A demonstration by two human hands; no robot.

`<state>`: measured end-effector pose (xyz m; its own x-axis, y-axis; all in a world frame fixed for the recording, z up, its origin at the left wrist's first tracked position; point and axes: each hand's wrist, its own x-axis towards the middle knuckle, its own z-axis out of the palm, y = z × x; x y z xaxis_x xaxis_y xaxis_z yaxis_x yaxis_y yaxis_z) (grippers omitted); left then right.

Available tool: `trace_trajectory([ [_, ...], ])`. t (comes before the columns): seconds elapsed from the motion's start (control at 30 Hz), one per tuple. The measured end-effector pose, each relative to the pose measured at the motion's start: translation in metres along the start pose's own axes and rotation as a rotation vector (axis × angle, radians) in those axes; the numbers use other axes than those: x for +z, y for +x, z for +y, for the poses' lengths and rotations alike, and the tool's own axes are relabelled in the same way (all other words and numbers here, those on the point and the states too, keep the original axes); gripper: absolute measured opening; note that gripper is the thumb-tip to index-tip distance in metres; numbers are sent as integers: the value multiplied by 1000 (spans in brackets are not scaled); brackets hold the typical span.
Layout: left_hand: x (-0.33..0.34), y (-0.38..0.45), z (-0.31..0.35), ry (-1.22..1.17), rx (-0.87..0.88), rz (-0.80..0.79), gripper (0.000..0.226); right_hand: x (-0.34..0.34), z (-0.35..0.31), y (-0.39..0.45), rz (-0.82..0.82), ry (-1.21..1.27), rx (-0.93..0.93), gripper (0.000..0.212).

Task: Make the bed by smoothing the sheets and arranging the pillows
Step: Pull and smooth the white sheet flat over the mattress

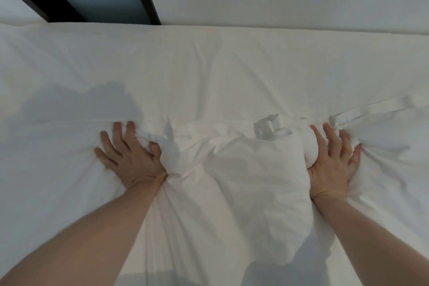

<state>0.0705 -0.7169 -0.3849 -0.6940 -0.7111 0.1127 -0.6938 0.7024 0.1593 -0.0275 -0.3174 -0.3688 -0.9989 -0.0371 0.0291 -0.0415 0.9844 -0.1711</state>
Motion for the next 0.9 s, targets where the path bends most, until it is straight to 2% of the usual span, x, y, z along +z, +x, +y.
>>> trace_trajectory([
  [0.23,-12,0,5,-43,3,-3,72,-9,-2,-5,-11,-18,-12,76],
  [0.33,-20,-3,5,-49,-14,-33,71,-14,-2,-11,-98,-63,-21,74],
  [0.4,-34,-3,4,-69,-26,-126,72,-21,-2,-11,-182,-69,0,69],
  [0.47,-54,-2,-2,-130,10,-225,75,-42,-11,-10,-236,27,52,70],
  [0.5,-70,-1,-9,-187,35,-258,79,-59,-21,-10,-183,163,65,71],
  [0.57,-109,0,-36,-275,87,-240,87,-95,-53,-23,61,512,27,71],
  [0.6,-128,-4,-58,-230,106,-176,90,-107,-74,-37,151,639,-12,67],
  [0.63,-143,-11,-83,-129,107,-117,95,-114,-96,-53,161,695,-55,66],
  [0.67,-156,-20,-110,-17,76,-106,104,-114,-116,-71,93,688,-102,71],
  [0.7,-165,-32,-135,64,-4,-169,118,-107,-135,-89,-29,621,-136,83],
  [0.77,-167,-60,-170,61,-203,-382,145,-76,-159,-125,-280,397,-180,107],
  [0.8,-160,-70,-175,26,-267,-479,155,-59,-163,-137,-327,298,-182,111],
  [0.9,-139,-81,-179,-5,-292,-582,167,-29,-167,-160,-204,170,-159,108],
])
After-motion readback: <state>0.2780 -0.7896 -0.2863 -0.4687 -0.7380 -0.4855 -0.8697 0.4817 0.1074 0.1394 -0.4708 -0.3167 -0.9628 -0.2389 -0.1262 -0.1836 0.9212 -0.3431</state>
